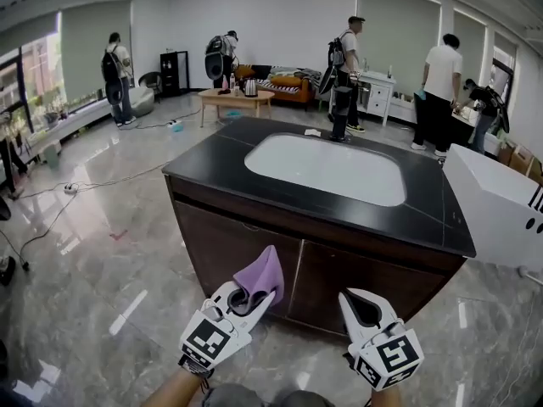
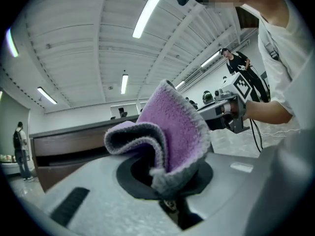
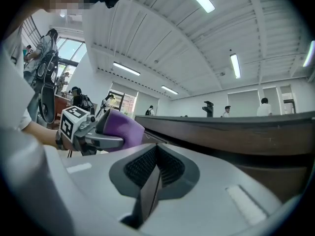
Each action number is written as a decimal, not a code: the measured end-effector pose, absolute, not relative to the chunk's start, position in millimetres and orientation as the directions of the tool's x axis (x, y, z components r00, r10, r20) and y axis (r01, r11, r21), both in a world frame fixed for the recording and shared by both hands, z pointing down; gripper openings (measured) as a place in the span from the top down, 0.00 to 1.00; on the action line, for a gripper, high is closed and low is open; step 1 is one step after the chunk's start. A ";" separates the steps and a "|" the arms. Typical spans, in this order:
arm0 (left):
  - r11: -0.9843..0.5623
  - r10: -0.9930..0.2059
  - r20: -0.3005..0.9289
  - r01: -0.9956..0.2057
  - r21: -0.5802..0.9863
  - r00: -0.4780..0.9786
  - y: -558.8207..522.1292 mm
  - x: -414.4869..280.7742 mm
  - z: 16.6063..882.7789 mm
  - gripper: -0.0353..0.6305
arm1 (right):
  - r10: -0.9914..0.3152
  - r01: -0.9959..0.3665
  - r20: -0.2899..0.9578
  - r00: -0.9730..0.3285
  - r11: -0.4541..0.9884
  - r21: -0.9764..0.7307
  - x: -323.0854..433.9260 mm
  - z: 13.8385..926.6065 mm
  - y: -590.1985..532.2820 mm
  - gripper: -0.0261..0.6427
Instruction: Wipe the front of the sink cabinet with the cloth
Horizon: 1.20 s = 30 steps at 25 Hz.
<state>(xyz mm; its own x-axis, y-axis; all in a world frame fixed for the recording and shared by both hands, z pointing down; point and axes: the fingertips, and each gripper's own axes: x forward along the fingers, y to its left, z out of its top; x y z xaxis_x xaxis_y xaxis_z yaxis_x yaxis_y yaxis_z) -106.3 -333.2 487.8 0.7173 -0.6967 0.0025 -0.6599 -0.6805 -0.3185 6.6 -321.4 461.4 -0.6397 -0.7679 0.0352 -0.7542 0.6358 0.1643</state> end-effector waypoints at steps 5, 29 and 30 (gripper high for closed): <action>-0.690 -0.691 0.050 -0.638 -0.341 0.721 -336.8 -118.2 404.8 0.87 | -0.770 -0.759 -0.042 -0.637 0.617 0.209 -9.5 361.0 -331.0 0.95; -0.627 -0.768 0.035 -0.738 -0.251 0.640 -299.3 -107.5 -6.6 0.87 | -0.811 -0.801 0.042 -0.584 0.584 0.129 38.8 -49.3 -289.3 0.95; -0.628 -0.766 0.033 -0.737 -0.249 0.642 -291.0 -103.2 -15.5 0.87 | -0.812 -0.804 0.042 -0.582 0.582 0.124 42.6 -57.8 -282.2 0.95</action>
